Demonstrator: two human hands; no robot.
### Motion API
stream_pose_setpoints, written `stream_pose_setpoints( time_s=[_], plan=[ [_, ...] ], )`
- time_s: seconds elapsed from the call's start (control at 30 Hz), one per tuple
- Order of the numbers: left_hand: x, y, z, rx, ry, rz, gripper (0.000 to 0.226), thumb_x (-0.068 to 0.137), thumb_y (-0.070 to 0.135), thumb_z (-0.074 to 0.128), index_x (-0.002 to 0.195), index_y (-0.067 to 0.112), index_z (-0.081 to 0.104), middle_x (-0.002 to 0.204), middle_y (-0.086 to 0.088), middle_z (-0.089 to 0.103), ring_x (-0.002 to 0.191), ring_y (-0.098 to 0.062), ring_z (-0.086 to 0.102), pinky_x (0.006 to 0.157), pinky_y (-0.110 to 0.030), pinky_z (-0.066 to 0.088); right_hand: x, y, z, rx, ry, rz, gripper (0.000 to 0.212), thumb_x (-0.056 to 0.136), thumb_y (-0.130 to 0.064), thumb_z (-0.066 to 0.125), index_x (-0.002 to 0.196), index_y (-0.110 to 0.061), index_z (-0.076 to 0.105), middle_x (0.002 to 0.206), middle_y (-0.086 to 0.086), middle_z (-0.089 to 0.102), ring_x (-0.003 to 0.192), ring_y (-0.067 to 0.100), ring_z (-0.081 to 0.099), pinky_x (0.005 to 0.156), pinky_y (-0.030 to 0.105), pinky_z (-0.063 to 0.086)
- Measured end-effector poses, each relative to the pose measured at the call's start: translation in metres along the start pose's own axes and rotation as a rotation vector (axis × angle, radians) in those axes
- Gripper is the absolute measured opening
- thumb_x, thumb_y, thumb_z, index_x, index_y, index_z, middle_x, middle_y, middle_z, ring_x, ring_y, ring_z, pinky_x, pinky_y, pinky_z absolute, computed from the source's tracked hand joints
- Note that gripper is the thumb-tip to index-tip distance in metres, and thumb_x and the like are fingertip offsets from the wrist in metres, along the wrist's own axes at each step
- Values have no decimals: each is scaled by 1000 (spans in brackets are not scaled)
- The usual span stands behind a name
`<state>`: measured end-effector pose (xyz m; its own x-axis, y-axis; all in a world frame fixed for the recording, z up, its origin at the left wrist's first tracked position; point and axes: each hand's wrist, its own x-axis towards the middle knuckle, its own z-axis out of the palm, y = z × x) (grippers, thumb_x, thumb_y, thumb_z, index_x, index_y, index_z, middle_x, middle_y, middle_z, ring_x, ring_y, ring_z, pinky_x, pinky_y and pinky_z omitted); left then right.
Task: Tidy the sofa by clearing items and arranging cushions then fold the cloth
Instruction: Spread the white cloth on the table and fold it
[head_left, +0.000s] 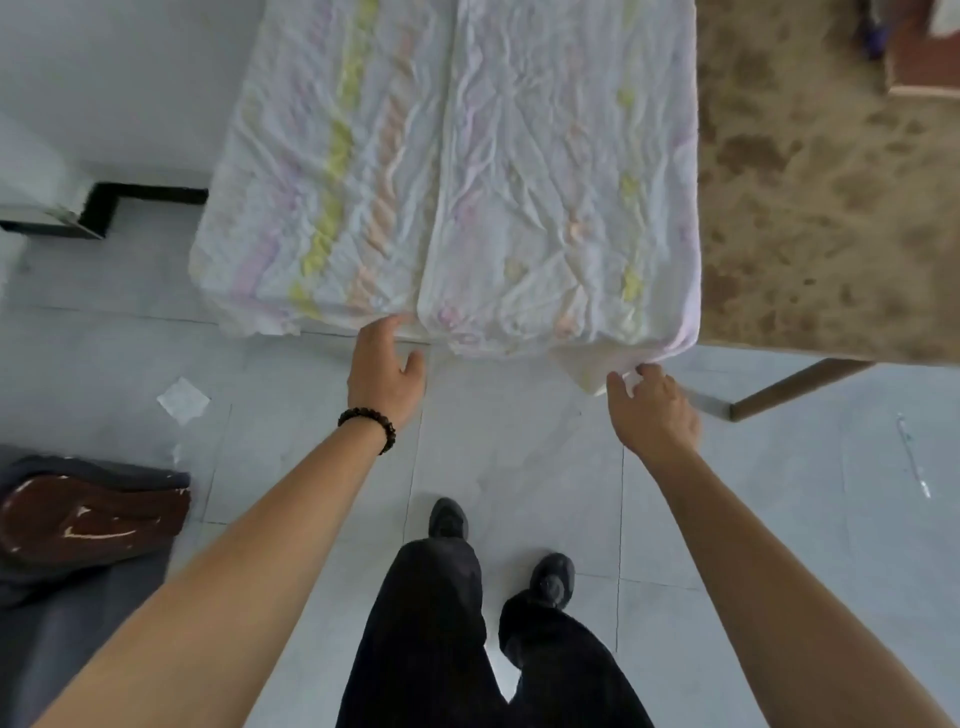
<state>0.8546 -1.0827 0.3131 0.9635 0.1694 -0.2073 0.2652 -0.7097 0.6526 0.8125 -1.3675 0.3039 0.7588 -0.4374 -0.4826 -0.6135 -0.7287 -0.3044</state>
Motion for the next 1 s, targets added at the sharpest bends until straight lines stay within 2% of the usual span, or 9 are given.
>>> stream_pose_setpoints(
  time_s=[0.1,0.23,0.4,0.53,0.63,0.73,0.83,0.93,1.0],
  plan=[
    [-11,2,-41,50,-10,13,50,94,20,54,141,14,40,145,-5,40,133,-20,40,102,-28,34,-23,-28,-22,48,31,63,76,96,-45,47,153,-9,14,145,17,38,130,36,42,99,47,41],
    [1,-9,-85,12,16,-53,54,95,24,52,145,12,36,150,-5,37,139,-20,33,109,-32,31,-32,-84,-37,66,158,-142,64,97,-41,49,149,-11,27,144,17,35,130,36,39,101,46,38],
    [75,-43,-126,33,66,-159,61,98,30,48,151,13,24,159,-11,21,146,-25,17,116,-42,22,5,-193,-15,-65,60,-500,56,99,-37,49,149,-14,35,150,14,33,136,34,35,107,45,35],
    [156,-75,-153,90,125,-341,59,98,43,42,148,15,29,155,-12,27,140,-32,25,108,-52,26,32,-294,16,-180,6,-666,53,101,-35,47,150,-20,35,158,14,26,144,33,27,113,48,28],
    [214,-98,-174,31,92,-413,58,99,49,35,147,17,32,150,-10,35,133,-31,34,109,-49,26,61,-367,39,-251,-59,-715,54,102,-37,44,152,-23,31,161,12,18,148,32,18,117,49,22],
    [266,-114,-188,-237,-24,-512,57,99,51,34,147,19,34,148,-3,36,130,-23,44,111,-41,33,90,-428,55,-302,-81,-745,54,102,-35,44,153,-24,30,163,12,15,148,33,16,117,49,20],
    [314,-124,-194,-399,-107,-634,43,101,45,32,129,17,48,115,12,54,114,-18,48,95,-31,35,118,-472,69,-366,-87,-808,57,103,-39,39,156,-27,22,165,11,5,151,32,6,119,47,13],
    [350,-139,-183,-514,-213,-703,59,99,53,31,147,19,35,147,7,42,137,-17,37,113,-34,27,143,-486,85,-468,-85,-868,62,102,-52,27,158,-29,11,165,11,-5,152,34,-4,121,49,5],
    [371,-152,-164,-576,-264,-756,69,93,62,31,149,21,34,154,4,34,140,-18,34,118,-38,24,152,-482,96,-515,-73,-869,65,100,-59,16,158,-31,3,165,9,-9,151,33,-9,122,51,2]
  ],
)
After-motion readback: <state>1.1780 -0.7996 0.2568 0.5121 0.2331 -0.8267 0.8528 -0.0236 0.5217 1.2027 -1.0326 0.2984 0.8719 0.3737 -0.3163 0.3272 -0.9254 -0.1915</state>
